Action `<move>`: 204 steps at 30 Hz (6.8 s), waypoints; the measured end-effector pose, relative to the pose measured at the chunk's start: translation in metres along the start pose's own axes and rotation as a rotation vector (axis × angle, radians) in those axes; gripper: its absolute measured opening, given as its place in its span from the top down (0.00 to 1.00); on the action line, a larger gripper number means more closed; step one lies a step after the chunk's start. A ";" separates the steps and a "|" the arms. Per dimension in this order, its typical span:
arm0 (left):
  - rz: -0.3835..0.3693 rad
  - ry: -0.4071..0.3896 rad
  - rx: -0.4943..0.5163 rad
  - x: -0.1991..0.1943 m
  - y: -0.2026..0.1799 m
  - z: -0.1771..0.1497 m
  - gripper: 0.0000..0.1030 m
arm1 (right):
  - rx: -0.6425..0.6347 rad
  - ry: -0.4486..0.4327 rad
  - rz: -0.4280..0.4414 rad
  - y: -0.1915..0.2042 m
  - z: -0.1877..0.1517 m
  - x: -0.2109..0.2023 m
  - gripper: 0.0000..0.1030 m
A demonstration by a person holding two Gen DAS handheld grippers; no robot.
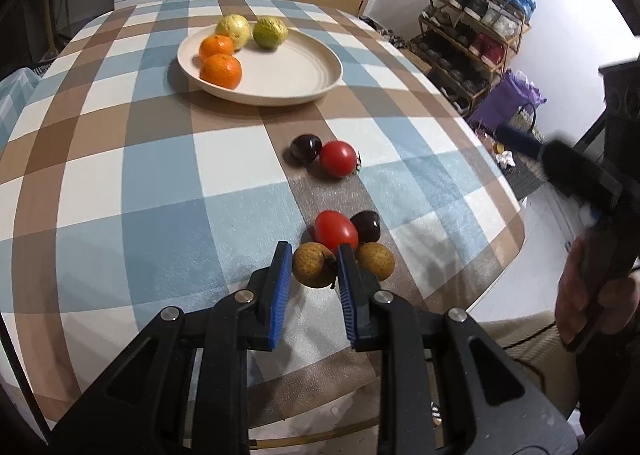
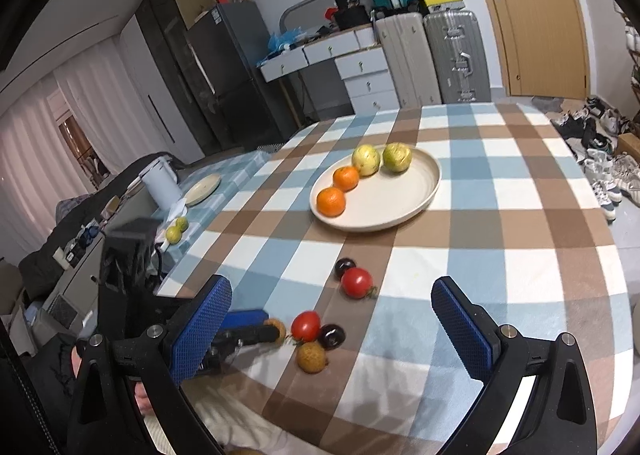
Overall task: Organize fruits
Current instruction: 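Lower the left gripper onto a brown kiwi and close on it, then grasp the other brown kiwi with the right gripper while the left gripper holds its kiwi, then carry both kiwis onto the cream plate and open both grippers, then withdraw both grippers from the plate toward the tomatoes and plums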
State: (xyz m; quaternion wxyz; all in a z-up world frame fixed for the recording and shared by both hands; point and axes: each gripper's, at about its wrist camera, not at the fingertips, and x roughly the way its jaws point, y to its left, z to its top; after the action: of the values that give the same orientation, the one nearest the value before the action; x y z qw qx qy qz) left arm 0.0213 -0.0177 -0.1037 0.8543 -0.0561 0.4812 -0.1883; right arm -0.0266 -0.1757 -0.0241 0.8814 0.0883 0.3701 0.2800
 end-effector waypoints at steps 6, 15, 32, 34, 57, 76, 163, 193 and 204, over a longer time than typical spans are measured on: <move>-0.036 -0.053 -0.059 -0.020 0.016 0.008 0.80 | -0.014 0.113 0.017 0.007 -0.014 0.019 0.01; -0.086 -0.126 -0.134 -0.051 0.038 0.015 0.80 | -0.056 0.269 -0.013 0.018 -0.040 0.056 0.02; -0.132 -0.153 -0.141 -0.064 0.038 0.015 0.80 | -0.127 0.375 -0.031 0.033 -0.055 0.092 0.53; -0.132 -0.152 -0.141 -0.062 0.038 0.016 0.80 | -0.144 0.376 -0.051 0.035 -0.057 0.093 0.66; -0.103 -0.121 -0.154 -0.047 0.040 0.017 0.80 | -0.123 0.342 0.003 0.033 -0.050 0.075 0.82; -0.113 -0.127 -0.153 -0.046 0.038 0.017 0.80 | -0.126 0.384 0.011 0.041 -0.053 0.097 0.75; 0.128 -0.302 -0.001 -0.022 0.006 0.183 0.16 | 0.088 -0.071 -0.114 -0.079 0.084 0.053 0.19; 0.258 -0.345 -0.037 -0.072 0.008 0.015 0.01 | -0.020 -0.050 -0.097 0.005 -0.004 -0.007 0.00; 0.216 -0.364 -0.075 -0.080 0.017 0.018 0.01 | -0.052 0.171 -0.052 0.007 -0.028 0.049 0.00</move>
State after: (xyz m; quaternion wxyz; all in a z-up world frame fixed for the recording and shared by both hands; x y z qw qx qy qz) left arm 0.0040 0.0263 -0.0344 0.9397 -0.0693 0.3287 -0.0645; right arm -0.0214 -0.1443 -0.0716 0.8555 0.0313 0.4389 0.2730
